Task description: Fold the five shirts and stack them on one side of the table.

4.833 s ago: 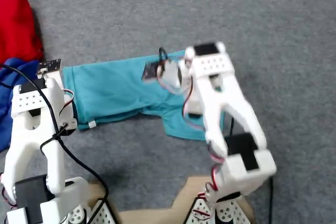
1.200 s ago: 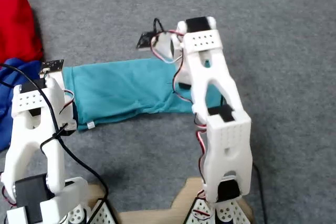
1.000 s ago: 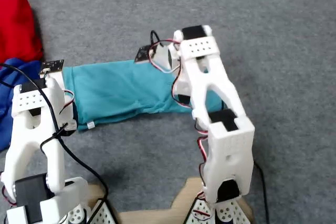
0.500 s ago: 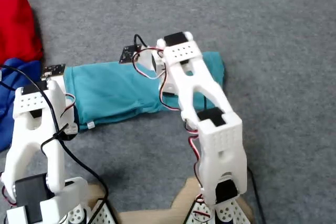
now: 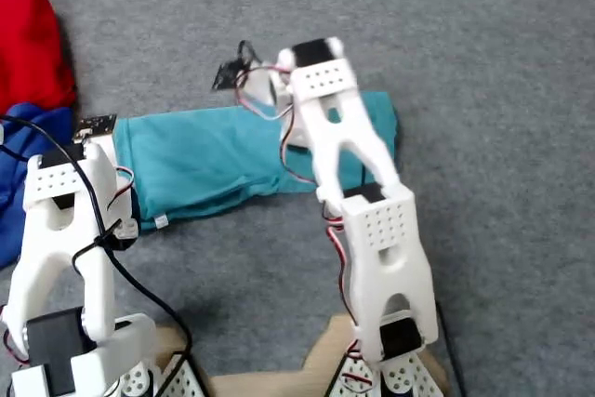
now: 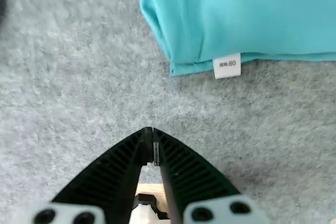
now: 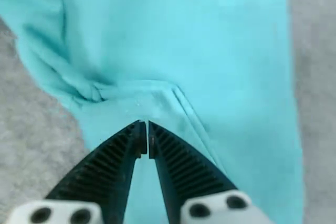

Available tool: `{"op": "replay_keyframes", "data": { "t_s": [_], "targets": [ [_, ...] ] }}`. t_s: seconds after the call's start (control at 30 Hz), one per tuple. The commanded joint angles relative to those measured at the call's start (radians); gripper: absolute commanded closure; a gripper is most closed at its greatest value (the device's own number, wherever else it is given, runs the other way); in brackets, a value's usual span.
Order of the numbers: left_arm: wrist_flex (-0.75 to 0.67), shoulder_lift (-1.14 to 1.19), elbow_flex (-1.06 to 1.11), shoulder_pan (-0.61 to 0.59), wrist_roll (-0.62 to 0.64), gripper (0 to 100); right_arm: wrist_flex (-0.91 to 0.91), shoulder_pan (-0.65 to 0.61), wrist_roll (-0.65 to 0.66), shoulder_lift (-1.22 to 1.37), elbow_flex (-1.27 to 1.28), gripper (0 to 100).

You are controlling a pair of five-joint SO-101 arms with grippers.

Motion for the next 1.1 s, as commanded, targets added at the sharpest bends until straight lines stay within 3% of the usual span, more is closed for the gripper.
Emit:
{"op": "replay_keyframes", "data": {
  "t_s": [0.0,0.2,0.37,0.6,1.07],
  "targets": [
    [0.012,-0.002,-0.124,-0.011,0.002,97,0.077,0.054,-0.02,-0.087,-0.18,97.5],
    [0.057,0.016,-0.324,-0.011,0.147,80,0.083,0.147,-0.061,-0.196,-0.186,97.5],
    [0.048,0.145,-0.459,-0.009,0.144,80,0.083,0.205,-0.086,-0.311,-0.024,97.5],
    [0.066,0.512,-0.727,-0.015,0.149,80,0.078,0.246,-0.086,-0.475,0.22,97.5],
    [0.344,1.009,-1.349,-0.066,0.095,80,0.078,0.24,-0.084,-0.567,0.303,97.5]
  ]
}}
